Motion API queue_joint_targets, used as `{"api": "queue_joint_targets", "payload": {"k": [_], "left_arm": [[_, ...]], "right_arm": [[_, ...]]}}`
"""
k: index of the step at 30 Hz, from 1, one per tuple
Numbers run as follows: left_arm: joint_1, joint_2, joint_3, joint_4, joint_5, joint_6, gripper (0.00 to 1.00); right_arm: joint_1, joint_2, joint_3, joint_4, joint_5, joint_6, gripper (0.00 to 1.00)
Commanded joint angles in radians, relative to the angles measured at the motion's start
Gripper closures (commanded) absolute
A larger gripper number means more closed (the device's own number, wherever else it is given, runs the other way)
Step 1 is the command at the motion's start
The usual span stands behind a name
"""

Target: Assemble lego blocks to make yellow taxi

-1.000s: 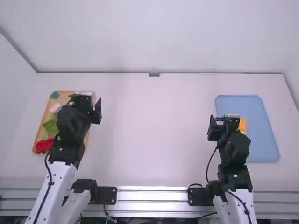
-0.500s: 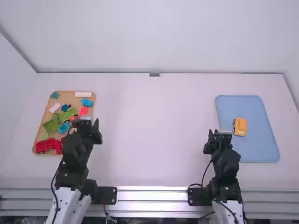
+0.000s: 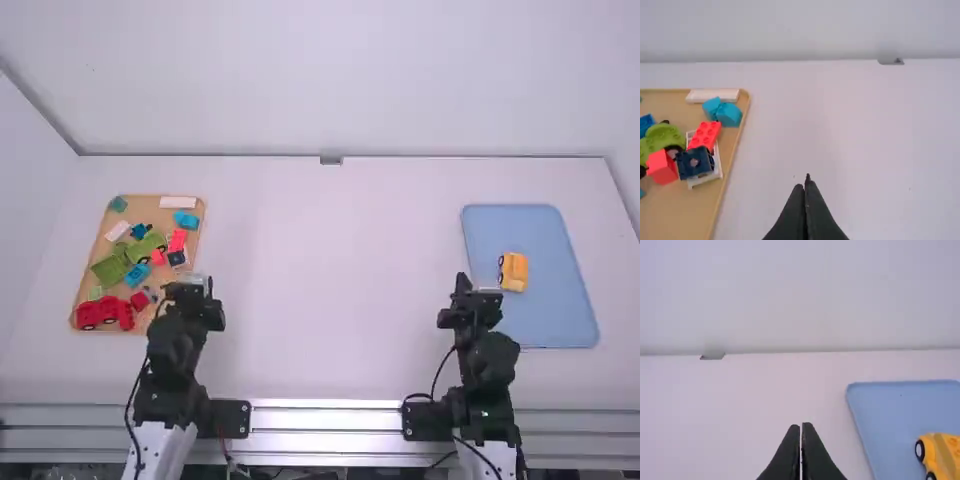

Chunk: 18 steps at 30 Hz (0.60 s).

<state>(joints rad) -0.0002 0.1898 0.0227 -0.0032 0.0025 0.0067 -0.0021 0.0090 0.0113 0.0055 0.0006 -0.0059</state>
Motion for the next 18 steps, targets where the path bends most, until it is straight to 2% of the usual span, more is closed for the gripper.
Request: {"api": "queue_joint_targets", "payload": {"k": [1,18], "left_arm": [[0.000,-0.038,-0.023,0.003,-0.002,-0.007,1.00],[0.000,-0.190,-0.023,0.003,-0.002,-0.007,1.00]], "right_arm": [[0.002,-0.009,-0.011,-0.006,-0.001,0.006,1.00],[0.002,-0.009,-0.011,-0.006,-0.001,0.006,1.00]]}}
